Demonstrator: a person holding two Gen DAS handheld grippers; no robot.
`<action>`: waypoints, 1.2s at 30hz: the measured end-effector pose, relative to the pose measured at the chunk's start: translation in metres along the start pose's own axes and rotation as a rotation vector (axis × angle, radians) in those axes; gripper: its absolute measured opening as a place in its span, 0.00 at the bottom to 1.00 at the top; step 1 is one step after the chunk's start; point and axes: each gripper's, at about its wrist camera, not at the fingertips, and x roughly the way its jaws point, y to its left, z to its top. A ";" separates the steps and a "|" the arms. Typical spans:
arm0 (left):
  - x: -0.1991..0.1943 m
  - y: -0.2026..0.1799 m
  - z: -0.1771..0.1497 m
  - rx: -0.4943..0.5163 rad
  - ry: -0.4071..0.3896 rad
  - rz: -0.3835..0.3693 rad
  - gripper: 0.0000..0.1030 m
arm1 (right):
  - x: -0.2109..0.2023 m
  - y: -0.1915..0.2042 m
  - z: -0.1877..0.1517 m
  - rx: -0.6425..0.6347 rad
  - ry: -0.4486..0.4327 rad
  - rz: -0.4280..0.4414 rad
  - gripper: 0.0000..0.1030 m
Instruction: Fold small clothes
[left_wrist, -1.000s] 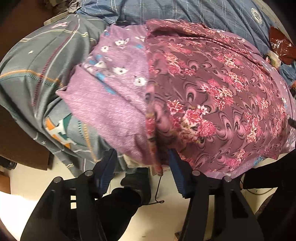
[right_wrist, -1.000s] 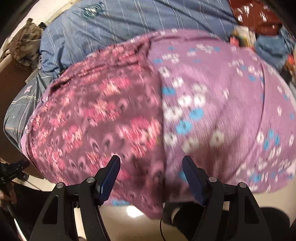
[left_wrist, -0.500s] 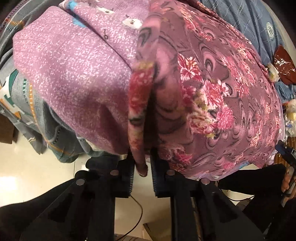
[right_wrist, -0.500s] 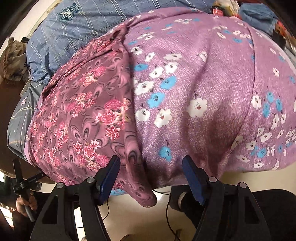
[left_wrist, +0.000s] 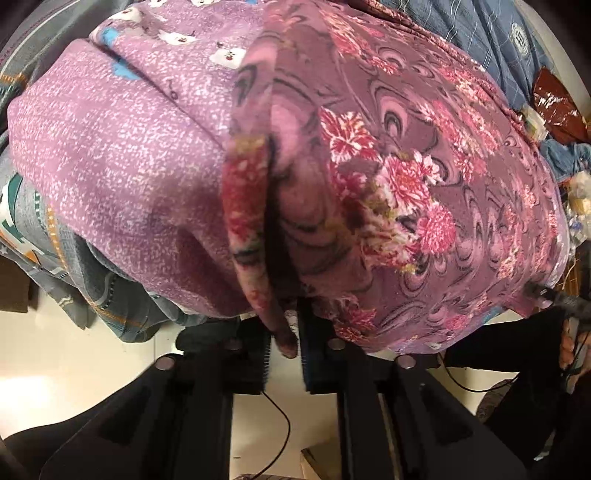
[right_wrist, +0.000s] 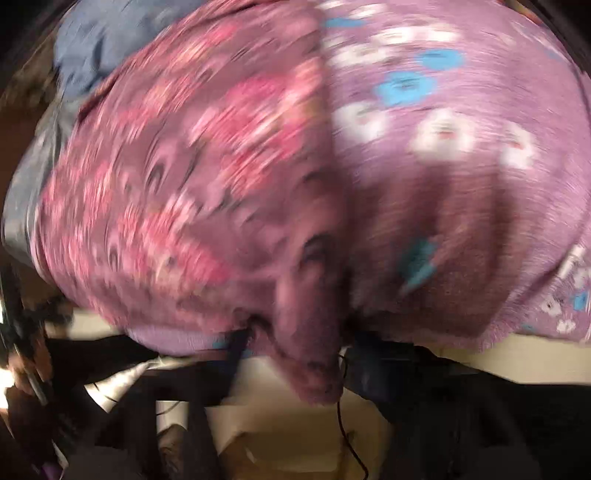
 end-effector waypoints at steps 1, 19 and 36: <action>0.002 0.003 -0.003 0.002 -0.001 -0.005 0.05 | -0.002 0.006 -0.003 -0.030 -0.001 -0.015 0.04; -0.123 0.019 0.035 0.061 -0.202 -0.320 0.03 | -0.181 0.021 0.049 -0.038 -0.343 0.433 0.04; -0.091 0.016 0.017 0.043 -0.128 -0.340 0.03 | -0.095 -0.017 0.010 0.126 -0.049 0.284 0.56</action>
